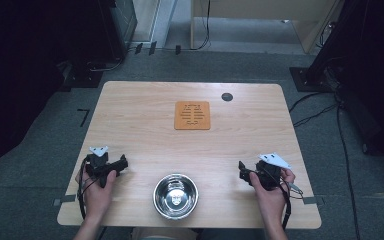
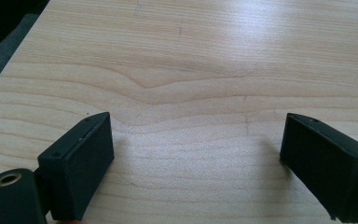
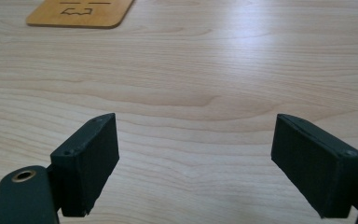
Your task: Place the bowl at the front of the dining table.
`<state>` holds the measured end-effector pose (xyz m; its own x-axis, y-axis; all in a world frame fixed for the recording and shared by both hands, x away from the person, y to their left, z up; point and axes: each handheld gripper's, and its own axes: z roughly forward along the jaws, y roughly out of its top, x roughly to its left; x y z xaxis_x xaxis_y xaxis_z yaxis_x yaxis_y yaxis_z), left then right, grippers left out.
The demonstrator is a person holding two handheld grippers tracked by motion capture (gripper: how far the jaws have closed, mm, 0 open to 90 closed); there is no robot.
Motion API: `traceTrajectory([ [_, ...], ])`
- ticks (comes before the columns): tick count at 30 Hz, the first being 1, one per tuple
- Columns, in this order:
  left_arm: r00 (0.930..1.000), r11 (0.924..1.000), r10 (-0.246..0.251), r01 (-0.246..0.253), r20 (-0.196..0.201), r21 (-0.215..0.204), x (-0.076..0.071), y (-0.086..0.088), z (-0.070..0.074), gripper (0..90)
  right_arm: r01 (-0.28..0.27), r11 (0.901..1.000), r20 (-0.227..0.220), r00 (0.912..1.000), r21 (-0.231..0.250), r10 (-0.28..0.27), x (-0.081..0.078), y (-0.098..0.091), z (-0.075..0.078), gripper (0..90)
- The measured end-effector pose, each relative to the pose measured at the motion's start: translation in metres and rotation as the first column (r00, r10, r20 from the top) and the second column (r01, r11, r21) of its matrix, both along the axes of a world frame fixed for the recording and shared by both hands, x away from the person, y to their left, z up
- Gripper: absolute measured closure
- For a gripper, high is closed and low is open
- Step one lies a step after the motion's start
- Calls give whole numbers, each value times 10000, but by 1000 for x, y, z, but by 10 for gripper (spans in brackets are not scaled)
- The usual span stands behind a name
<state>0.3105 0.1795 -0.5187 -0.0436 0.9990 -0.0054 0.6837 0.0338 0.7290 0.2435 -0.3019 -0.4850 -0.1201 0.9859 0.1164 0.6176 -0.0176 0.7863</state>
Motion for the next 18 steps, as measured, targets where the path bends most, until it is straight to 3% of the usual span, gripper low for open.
traceTrajectory([
  [18, 10000, 10000, 73, -73, -19, 19, 1, -1, 0, 93, -1105, 9936, -59, 9938, 214, 1107, -4, 39, 2, 148],
])
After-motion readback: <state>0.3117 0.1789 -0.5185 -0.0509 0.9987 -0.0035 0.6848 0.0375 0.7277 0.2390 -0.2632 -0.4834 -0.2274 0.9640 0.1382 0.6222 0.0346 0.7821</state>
